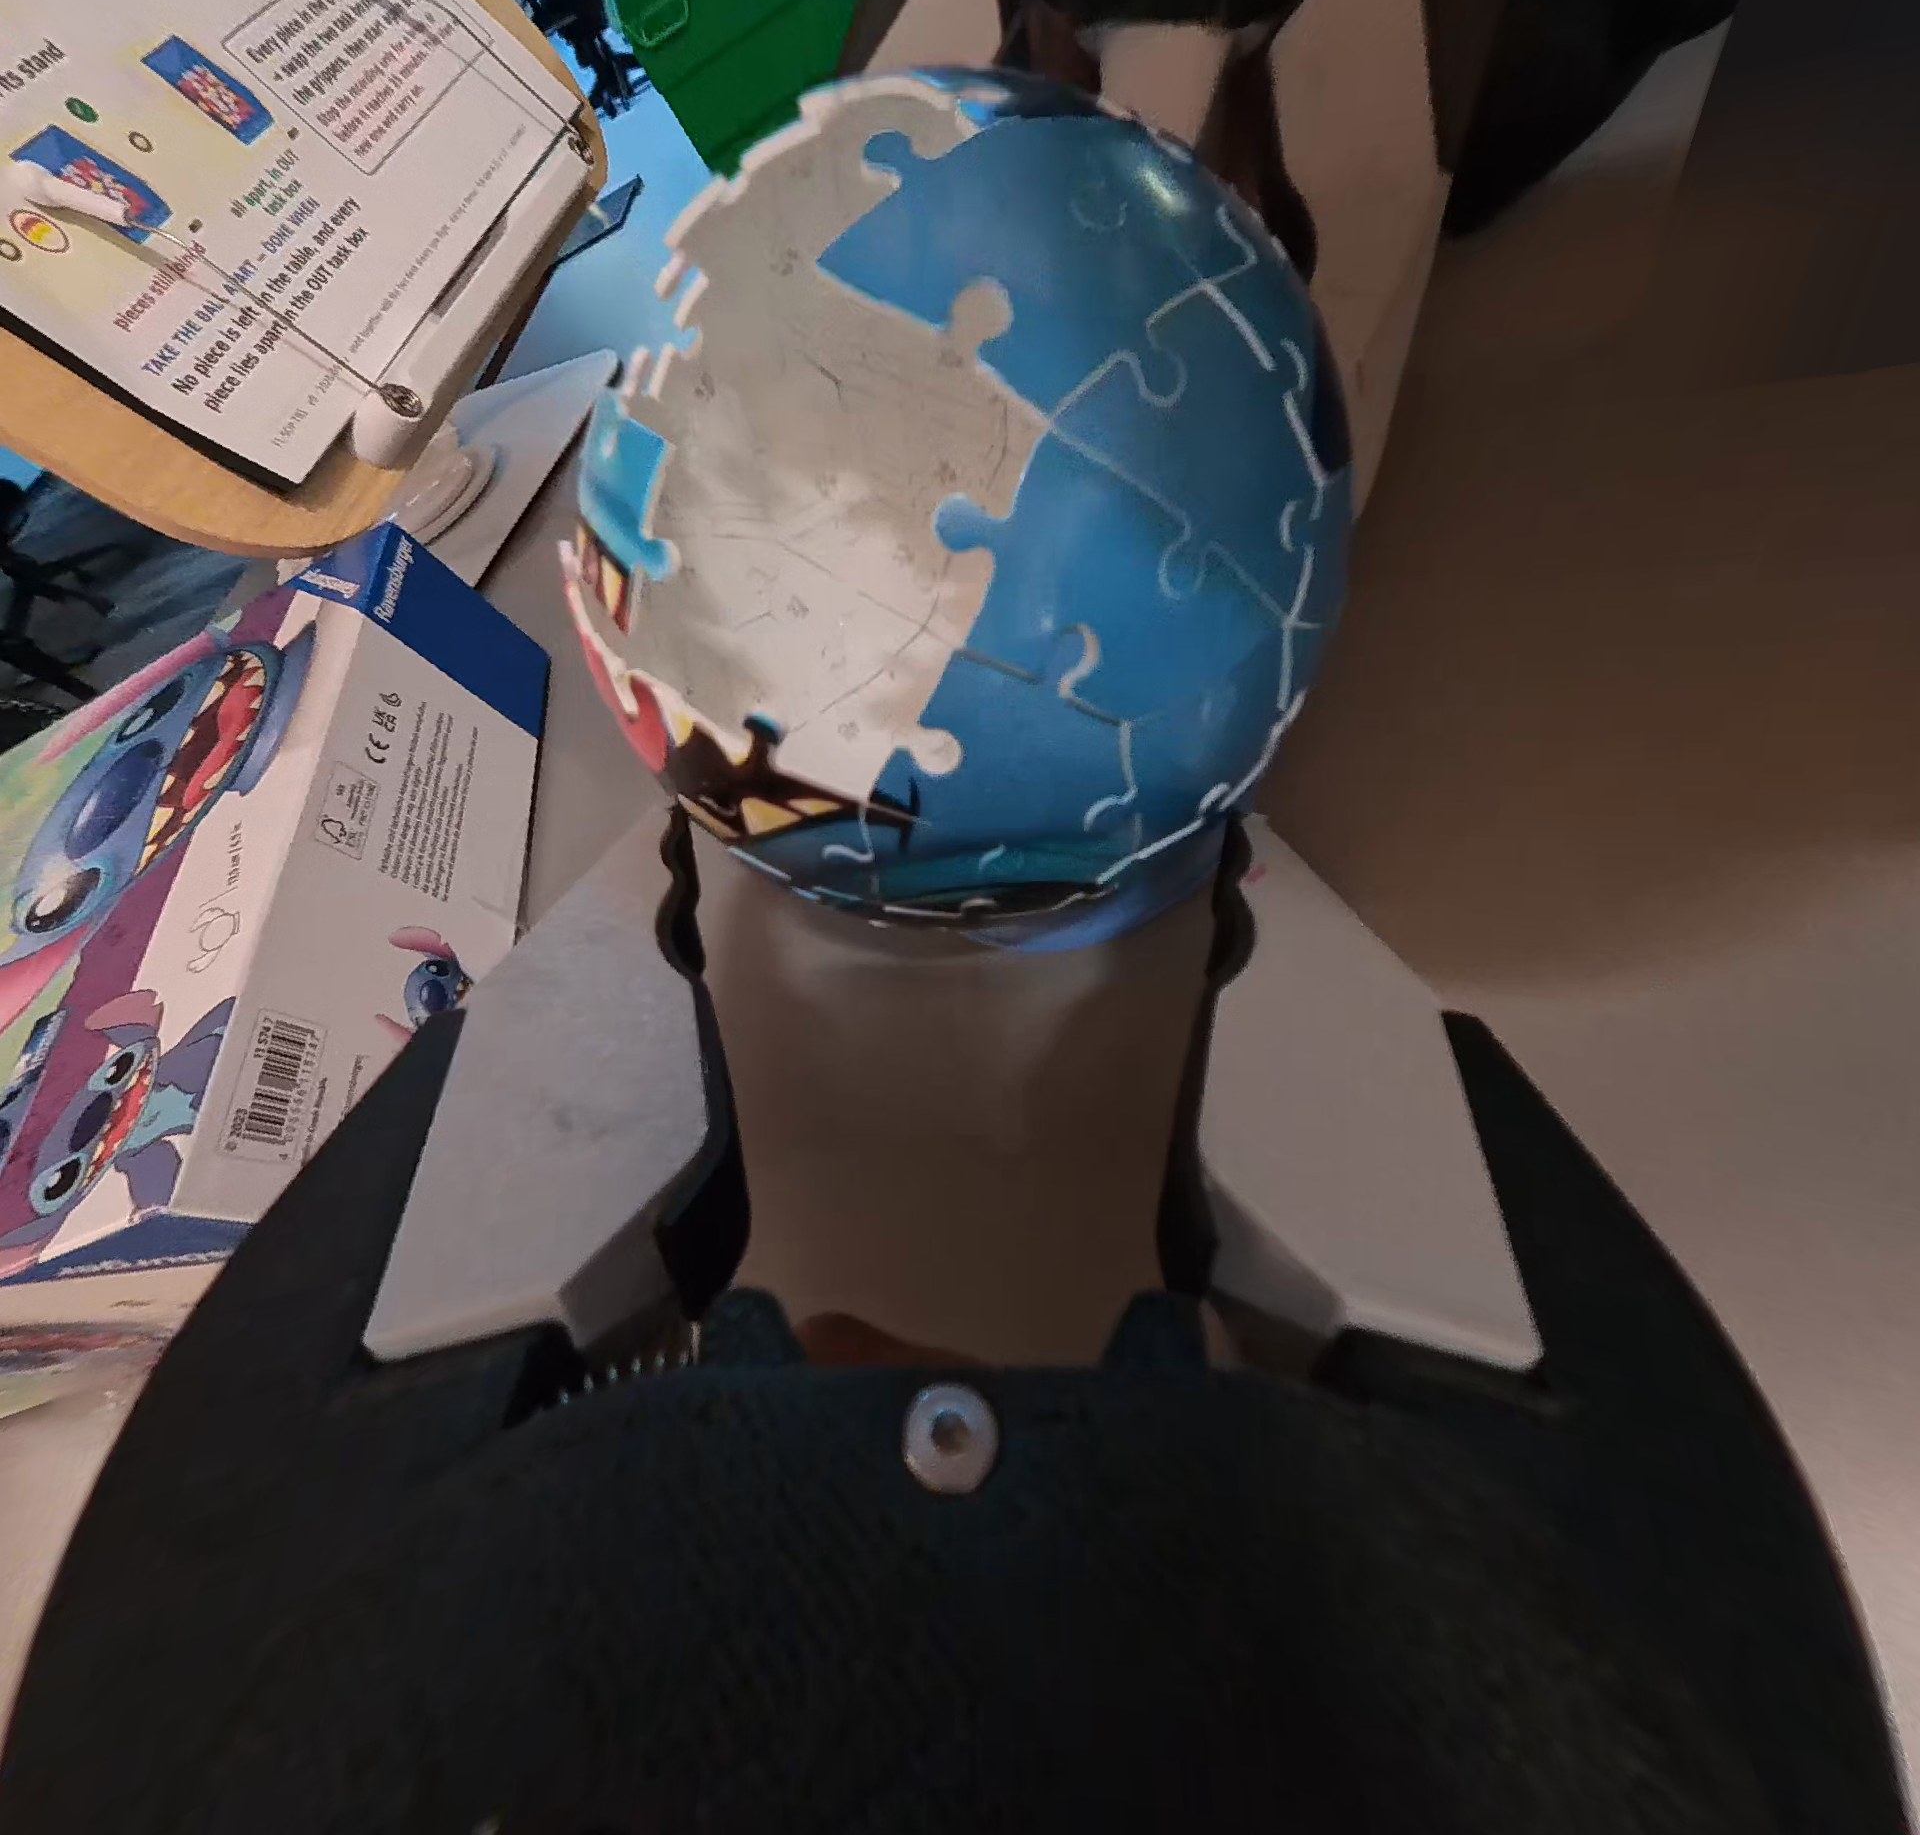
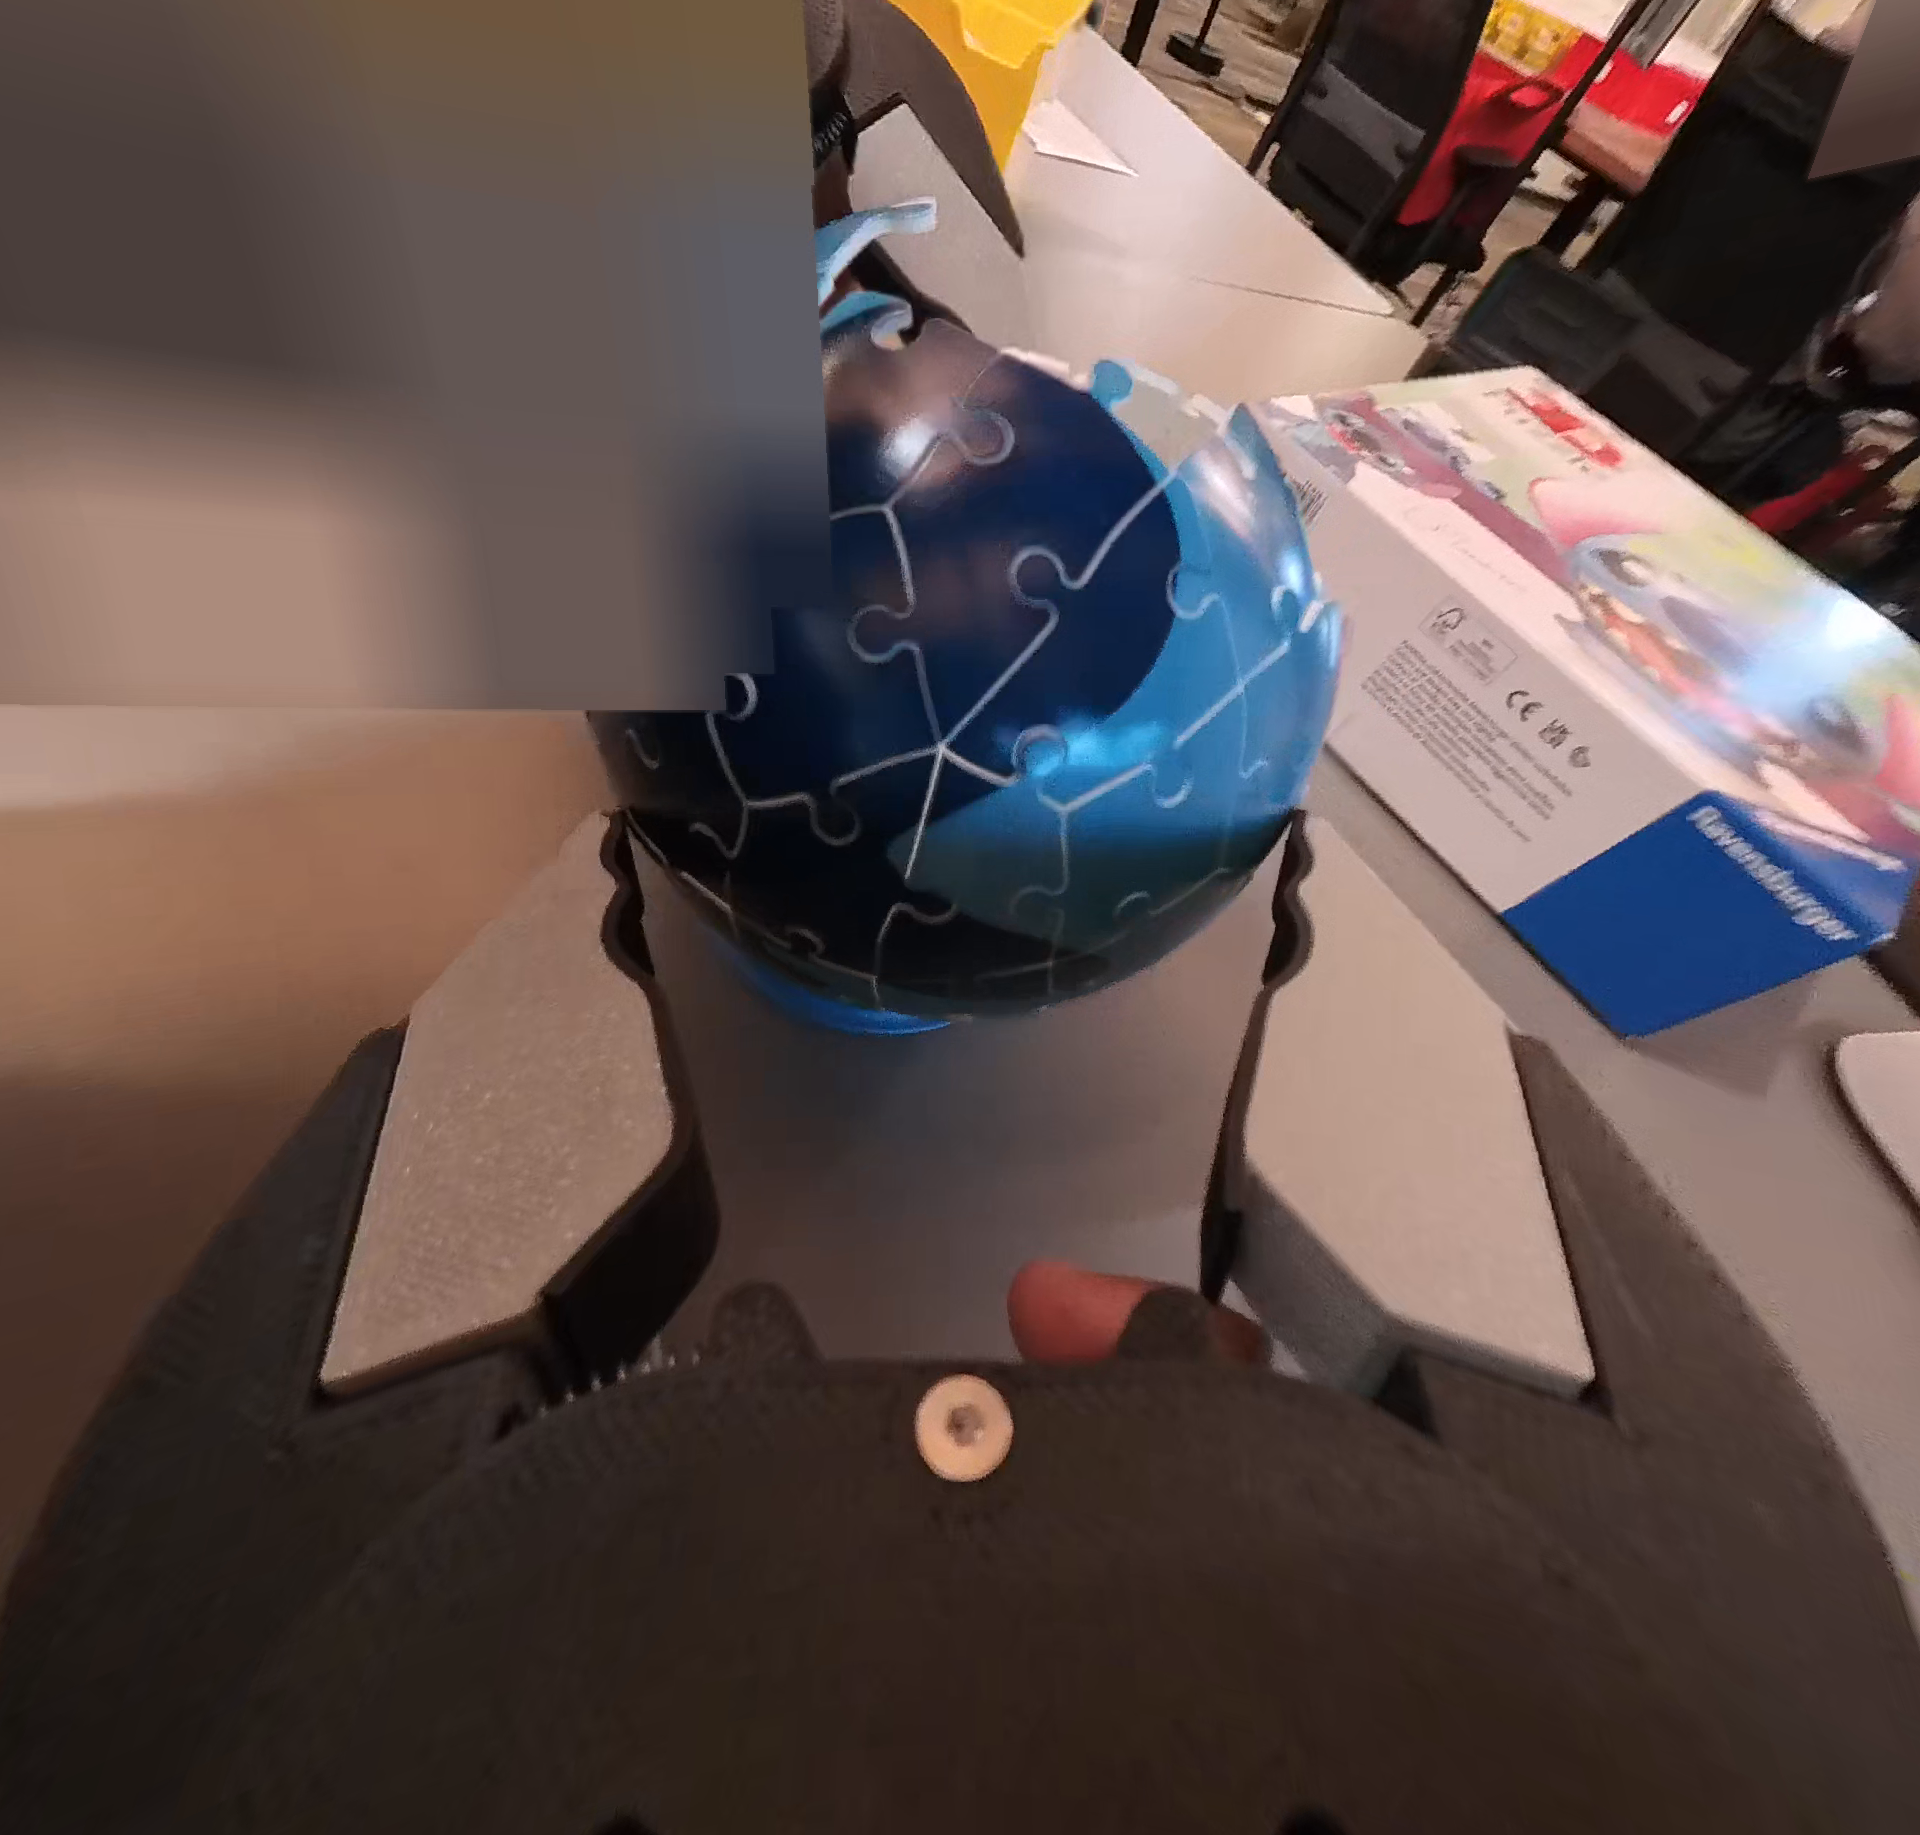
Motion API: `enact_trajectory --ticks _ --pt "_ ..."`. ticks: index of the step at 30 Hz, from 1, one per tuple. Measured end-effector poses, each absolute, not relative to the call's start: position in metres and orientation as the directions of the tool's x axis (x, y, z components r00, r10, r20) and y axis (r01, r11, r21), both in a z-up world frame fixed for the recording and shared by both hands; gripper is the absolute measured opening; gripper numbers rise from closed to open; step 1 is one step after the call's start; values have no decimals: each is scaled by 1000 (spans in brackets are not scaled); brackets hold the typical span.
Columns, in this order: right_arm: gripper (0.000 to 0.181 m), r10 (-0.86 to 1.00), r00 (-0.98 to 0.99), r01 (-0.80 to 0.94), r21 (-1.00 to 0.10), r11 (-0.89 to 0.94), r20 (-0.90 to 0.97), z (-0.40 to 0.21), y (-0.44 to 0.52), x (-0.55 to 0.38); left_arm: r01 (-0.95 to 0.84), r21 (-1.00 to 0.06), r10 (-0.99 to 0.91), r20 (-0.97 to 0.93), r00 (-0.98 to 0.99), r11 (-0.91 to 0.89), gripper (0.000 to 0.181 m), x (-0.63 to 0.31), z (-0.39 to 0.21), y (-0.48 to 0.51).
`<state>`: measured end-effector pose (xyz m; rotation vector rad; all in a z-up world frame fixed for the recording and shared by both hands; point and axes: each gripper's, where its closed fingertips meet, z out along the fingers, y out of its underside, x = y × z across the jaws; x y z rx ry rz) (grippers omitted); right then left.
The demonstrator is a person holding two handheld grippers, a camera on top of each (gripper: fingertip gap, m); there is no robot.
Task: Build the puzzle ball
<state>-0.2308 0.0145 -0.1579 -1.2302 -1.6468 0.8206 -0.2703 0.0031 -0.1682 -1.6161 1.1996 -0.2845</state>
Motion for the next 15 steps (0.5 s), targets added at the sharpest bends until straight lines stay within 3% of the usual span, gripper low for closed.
enact_trajectory --ticks 9,15 --pt "118 982 -173 382 -914 133 71 -161 13 -231 -488 -872 -807 -320 497 45 98 -271 -159 -3" --pt "121 975 -139 335 -918 212 174 -152 20 -225 -507 -861 -792 -338 508 43 95 -281 -161 0"
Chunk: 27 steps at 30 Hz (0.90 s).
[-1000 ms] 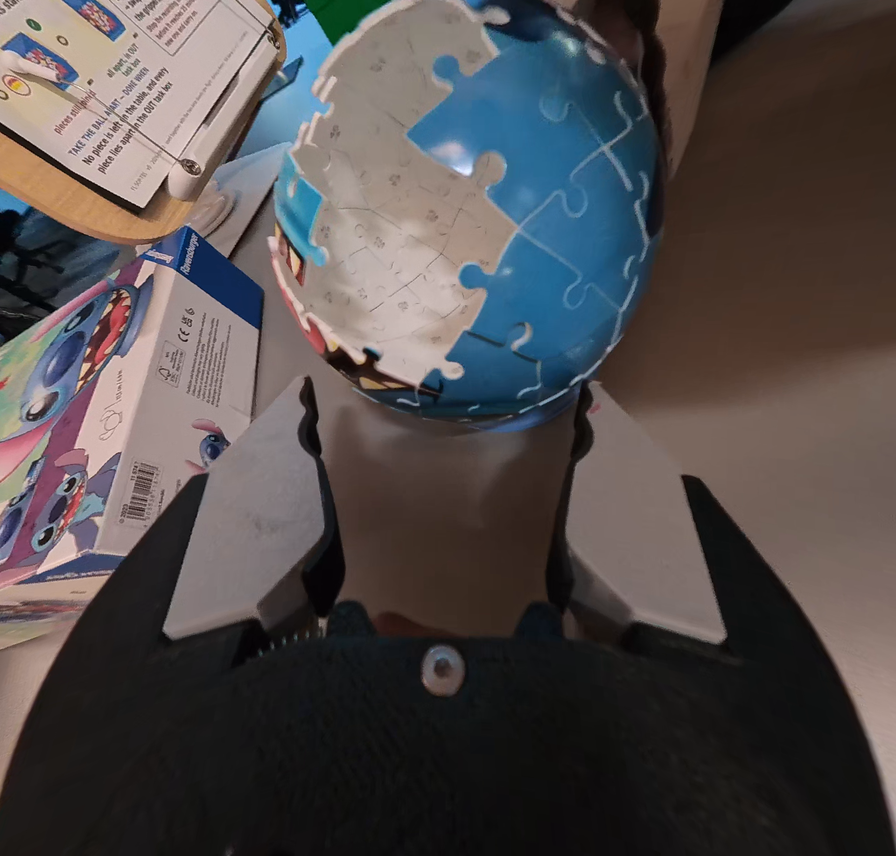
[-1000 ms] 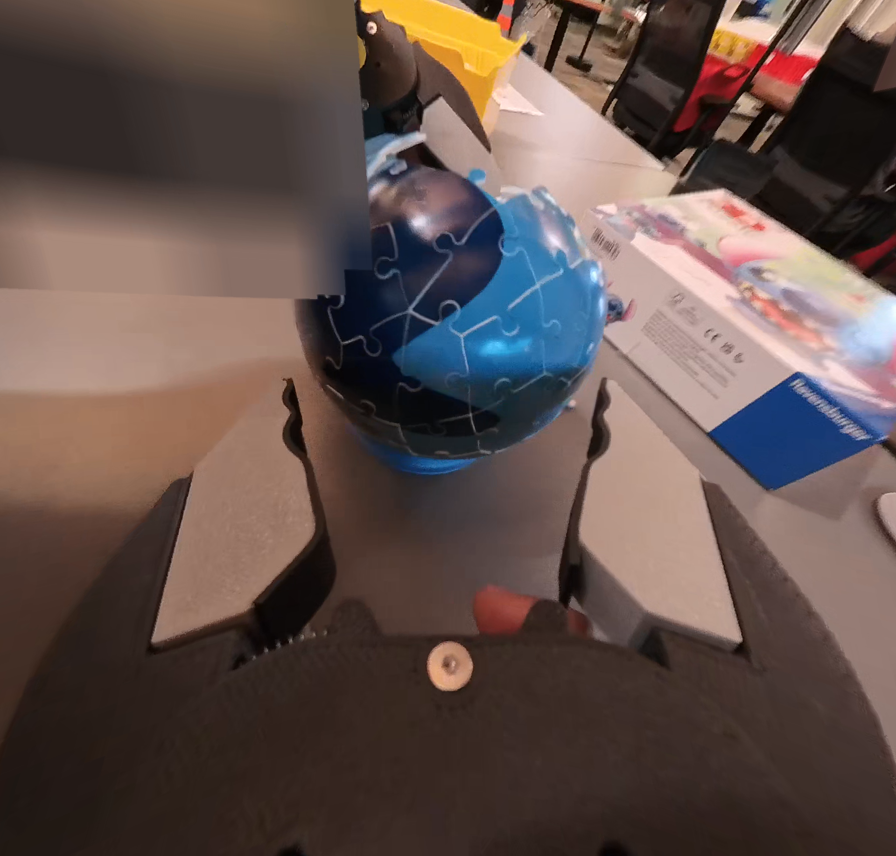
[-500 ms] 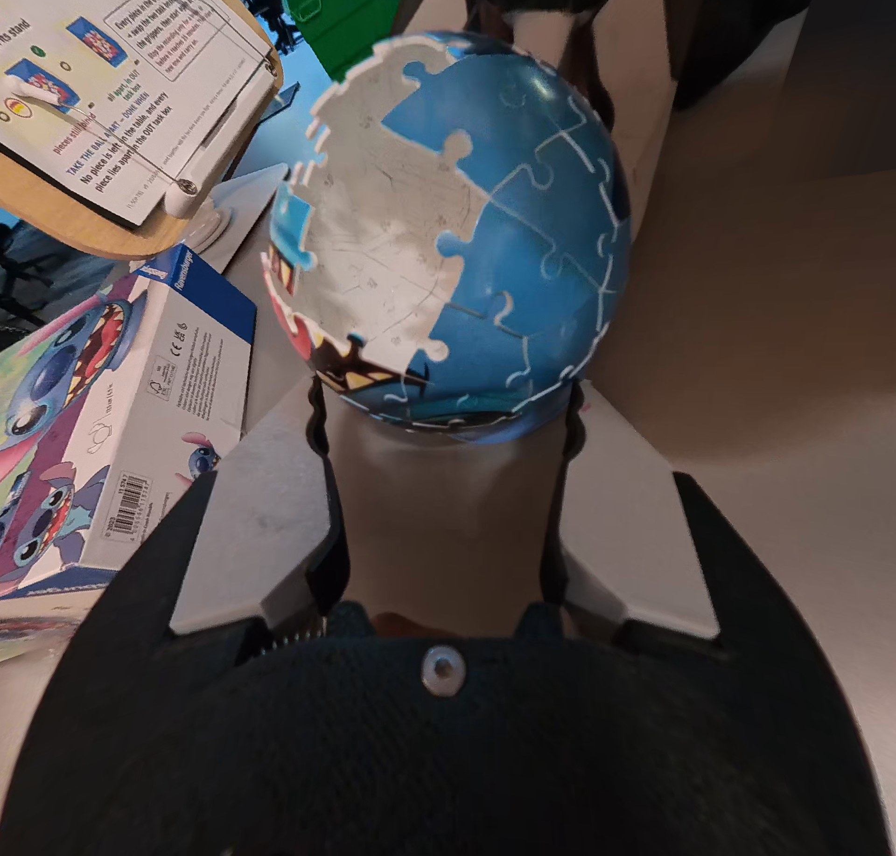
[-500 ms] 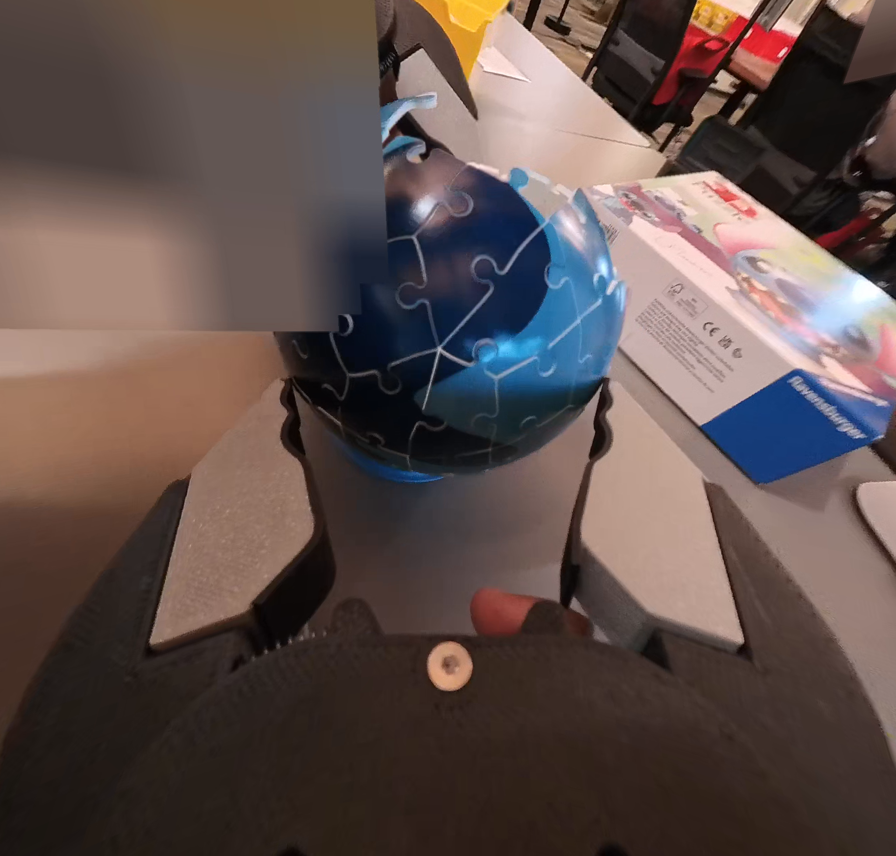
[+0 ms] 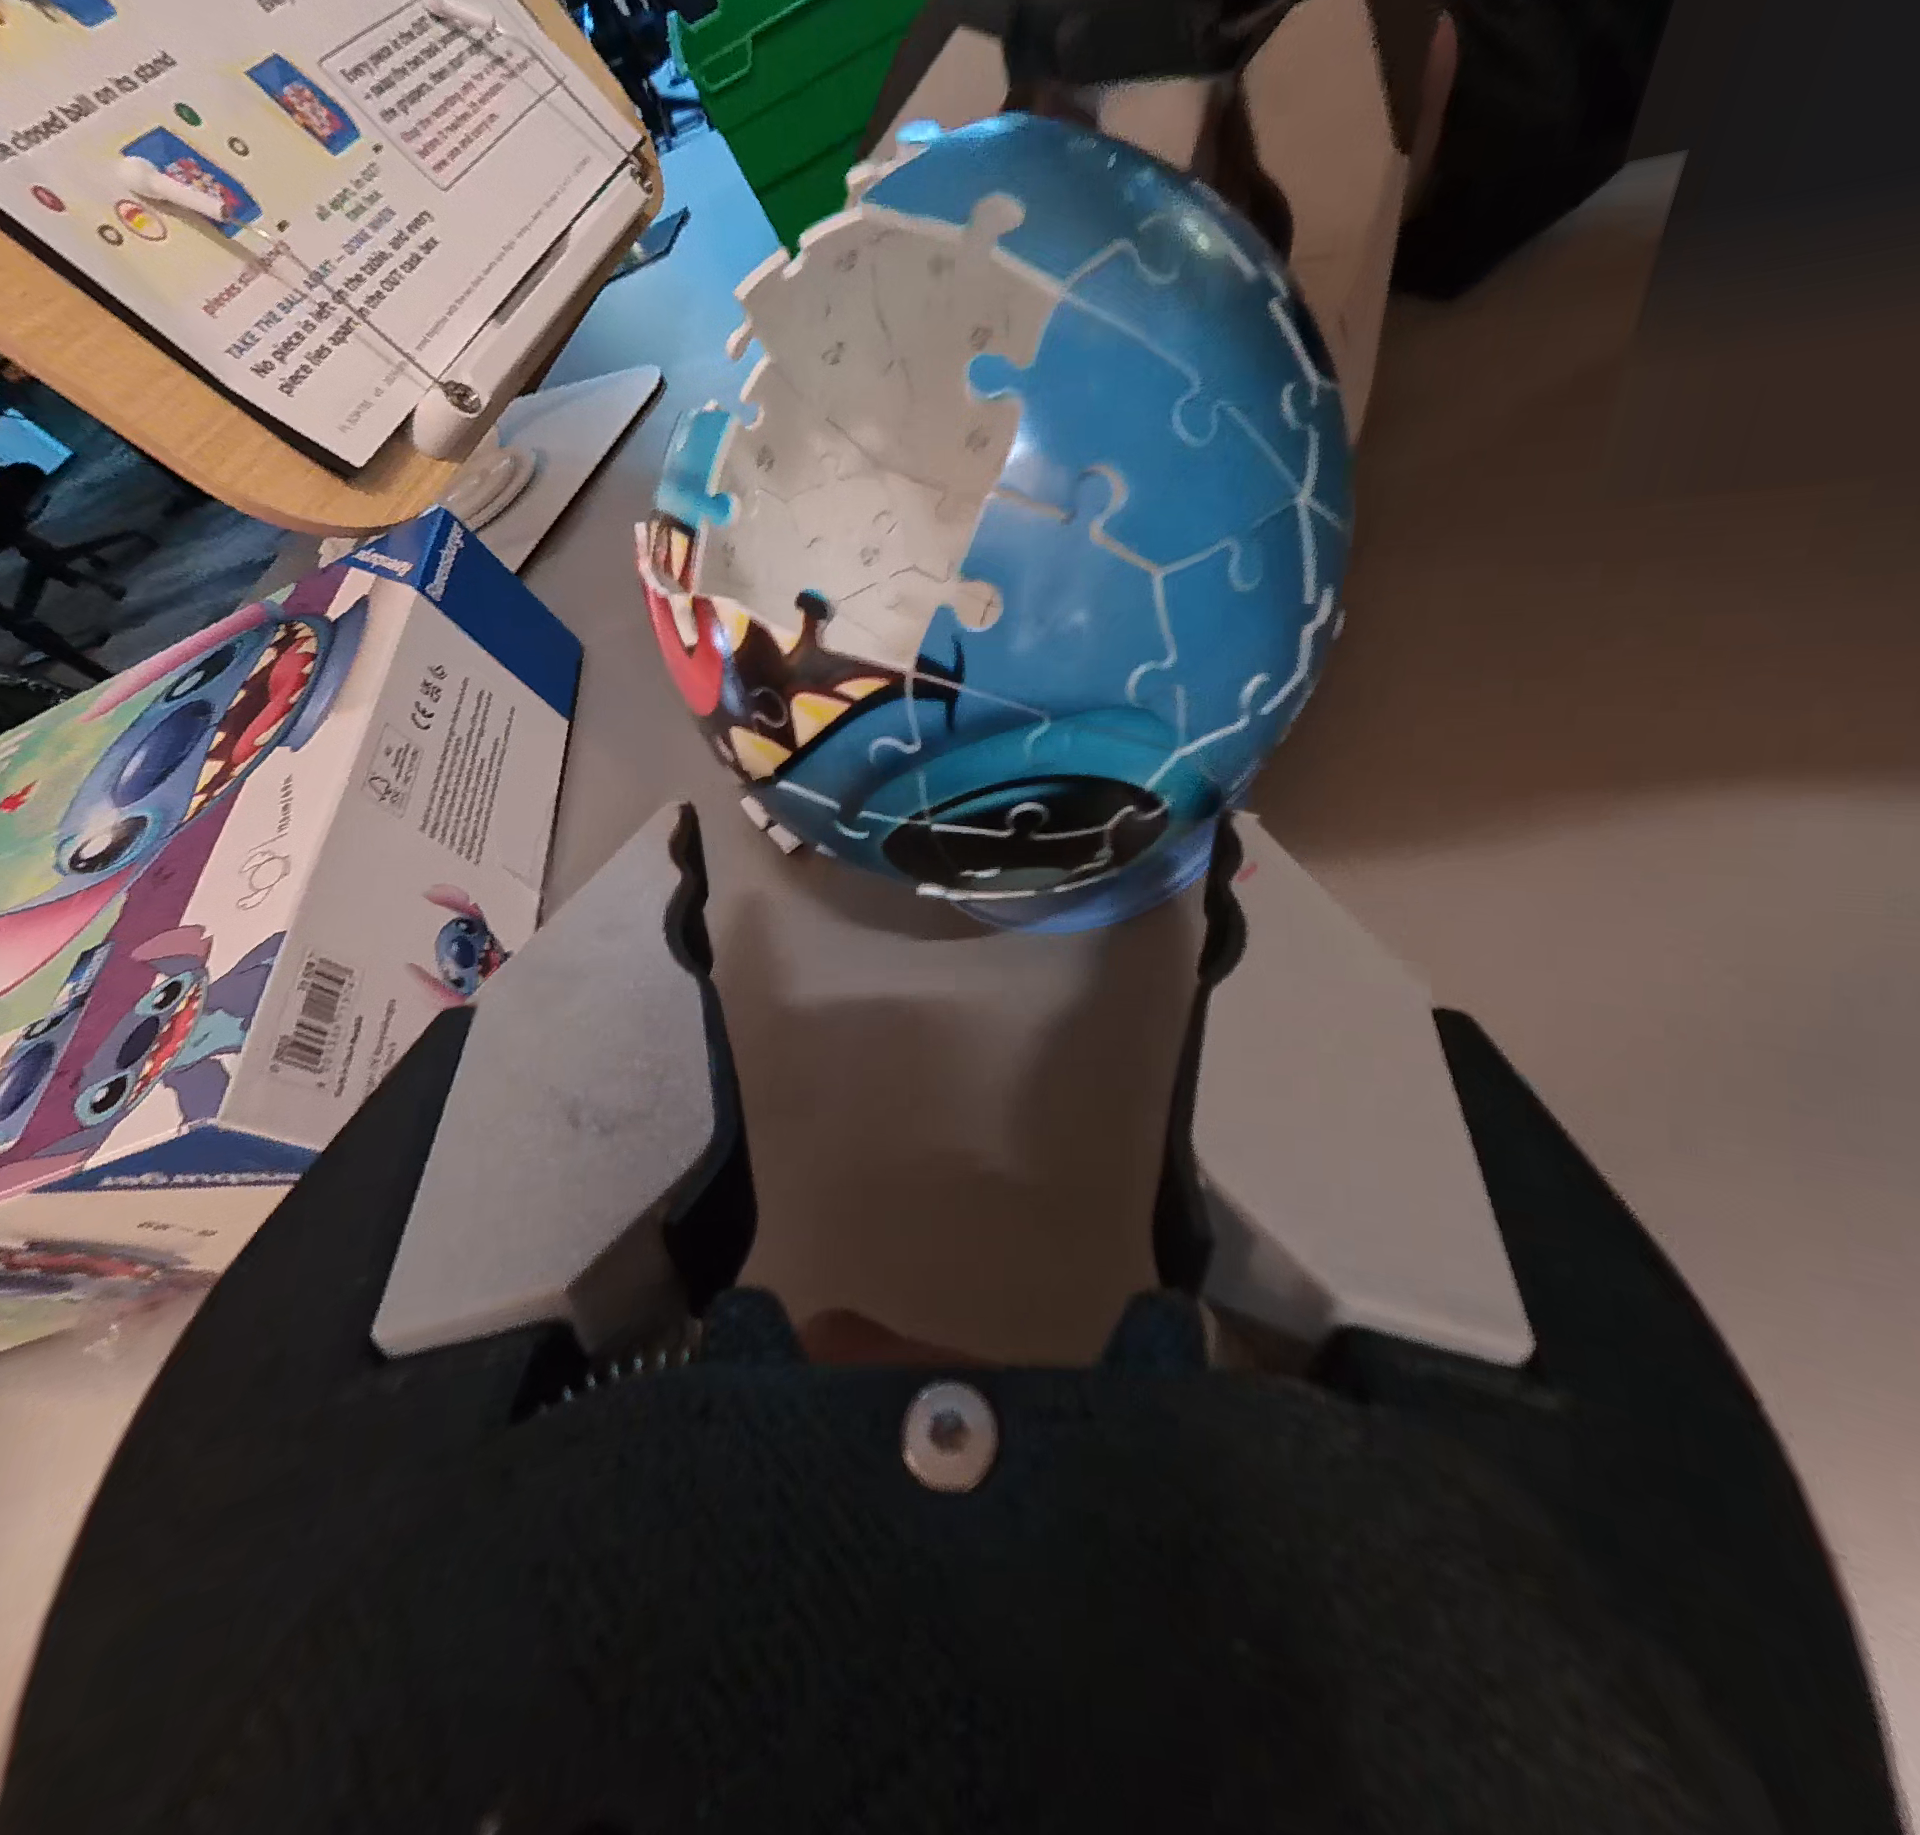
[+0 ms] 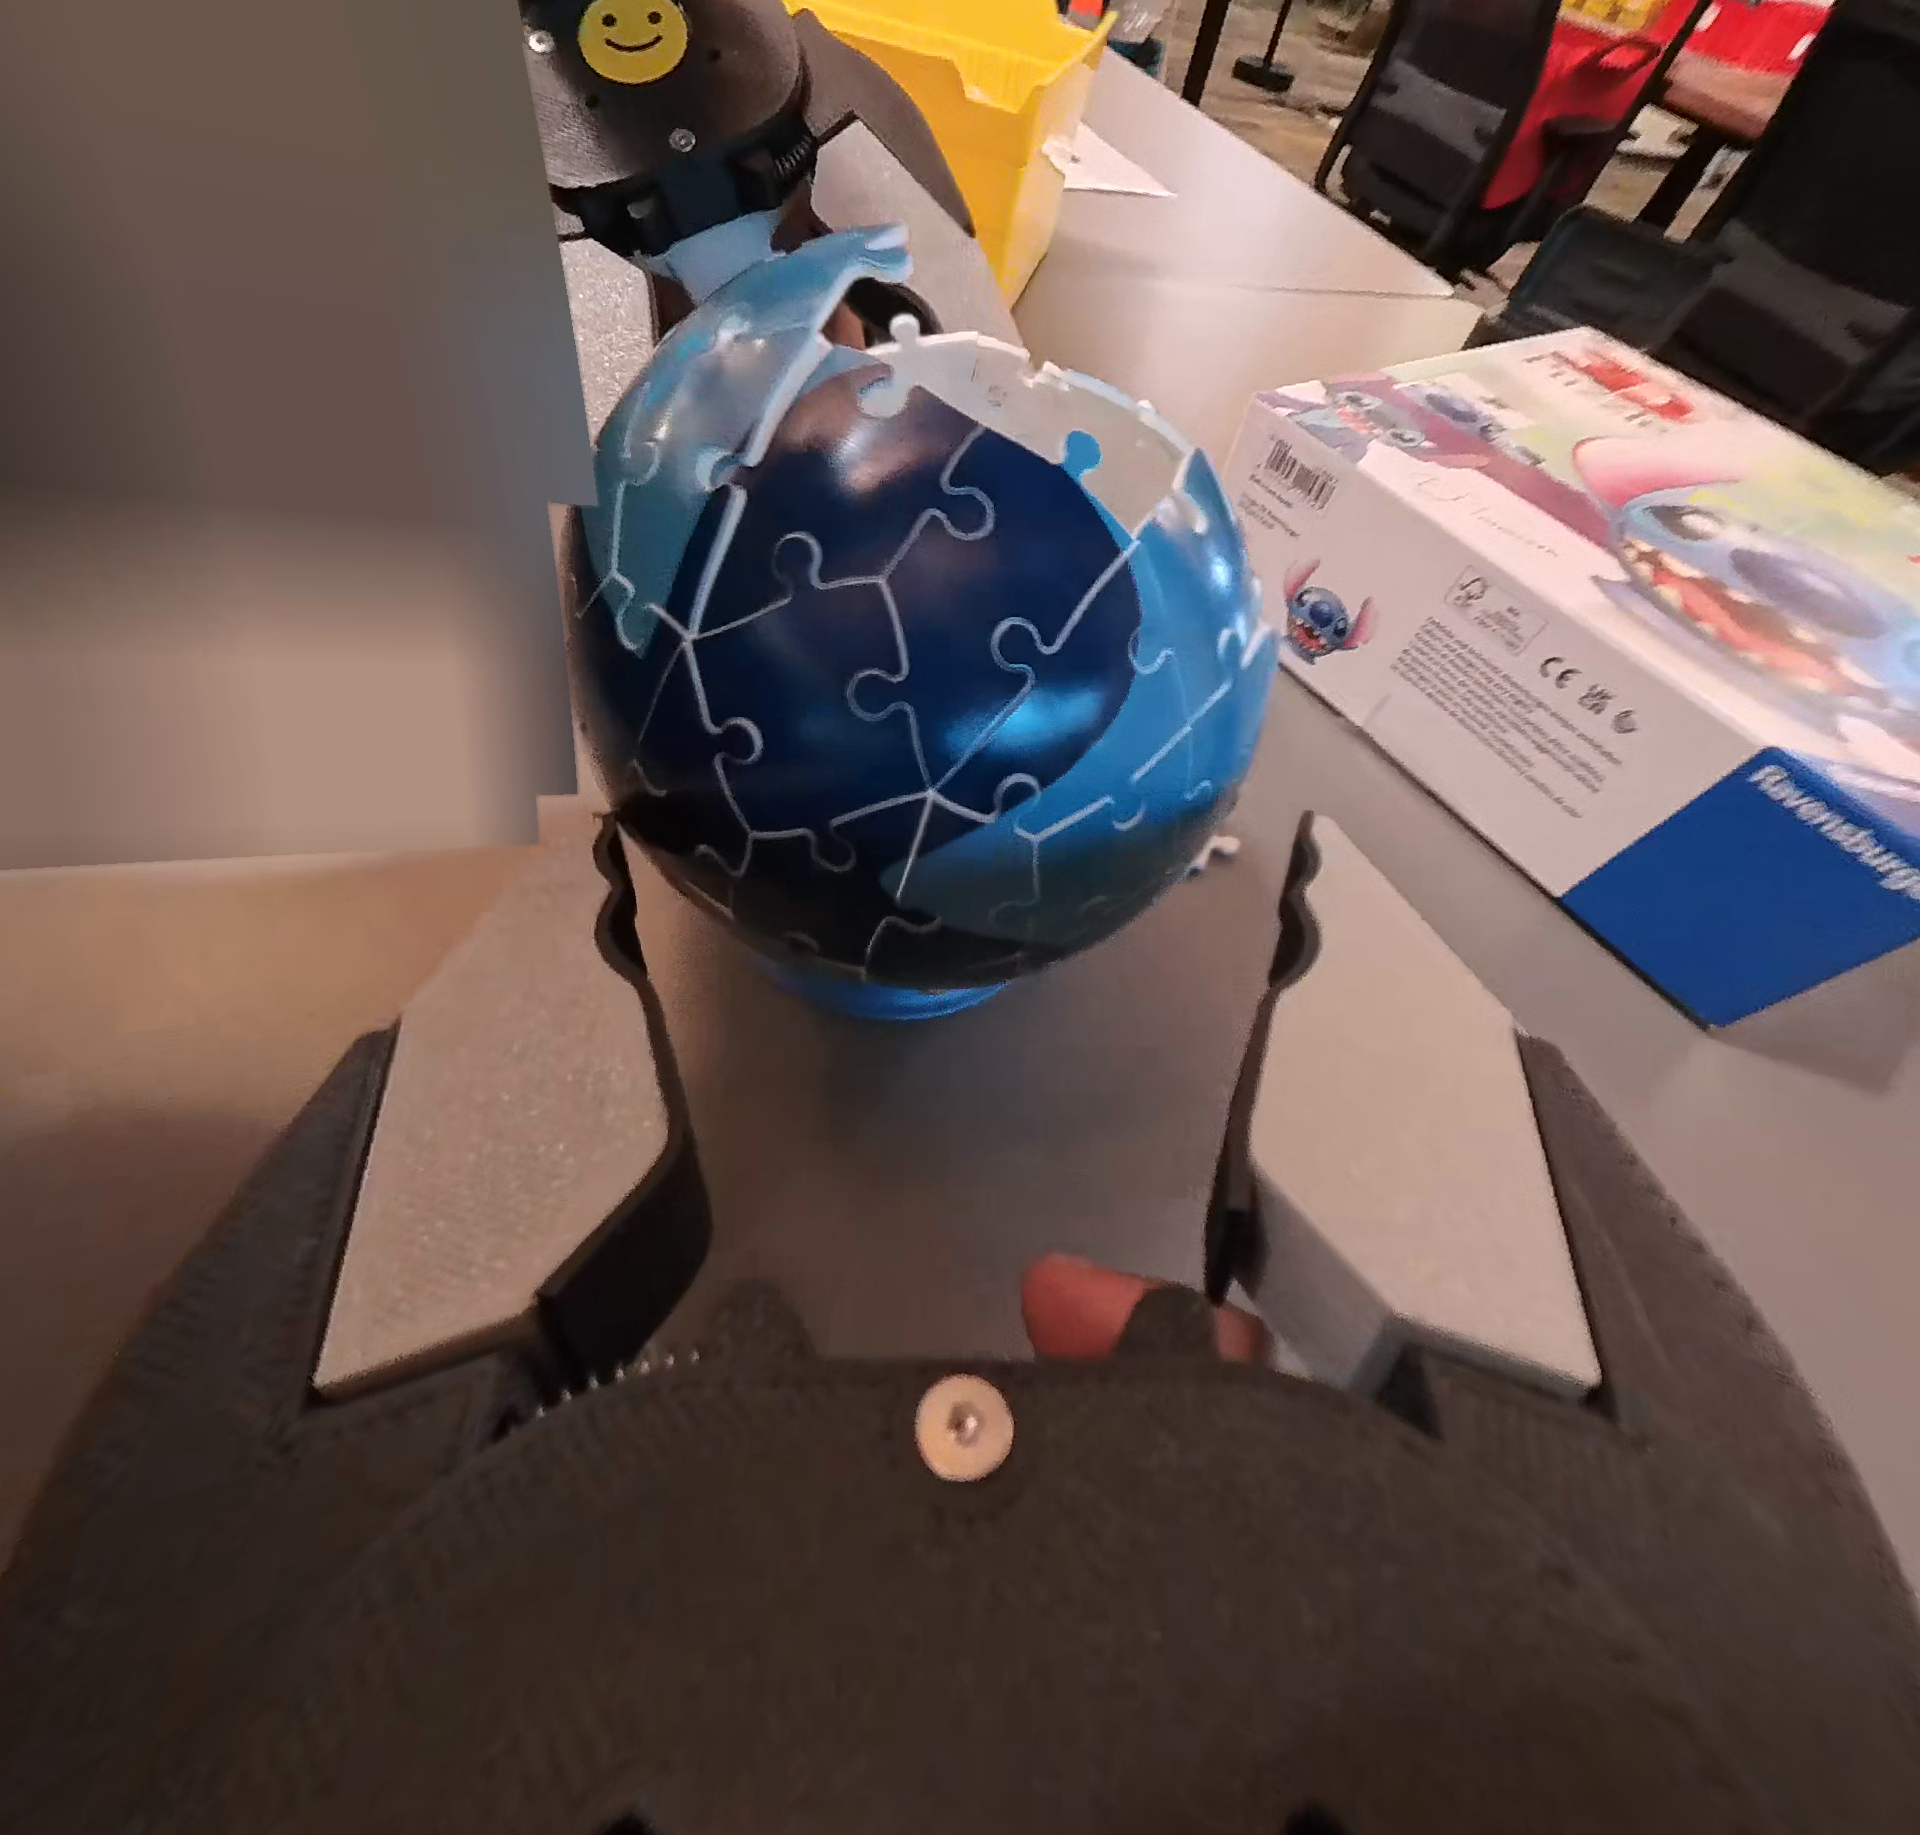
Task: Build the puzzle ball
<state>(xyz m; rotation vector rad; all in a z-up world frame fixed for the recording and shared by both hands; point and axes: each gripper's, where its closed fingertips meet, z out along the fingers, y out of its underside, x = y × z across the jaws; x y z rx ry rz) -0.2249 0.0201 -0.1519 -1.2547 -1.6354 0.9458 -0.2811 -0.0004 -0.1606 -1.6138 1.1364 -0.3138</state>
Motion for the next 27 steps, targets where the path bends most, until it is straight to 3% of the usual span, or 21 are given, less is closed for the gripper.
enact_trajectory --ticks 10,27 --pt "125 926 -105 386 -844 374 362 -162 17 -232 -575 -817 -799 -380 466 53 100 -270 -171 8" --pt "116 966 -256 377 -924 68 -33 -158 9 -226 -470 -883 -778 -291 556 -6 99 -267 -156 -12"
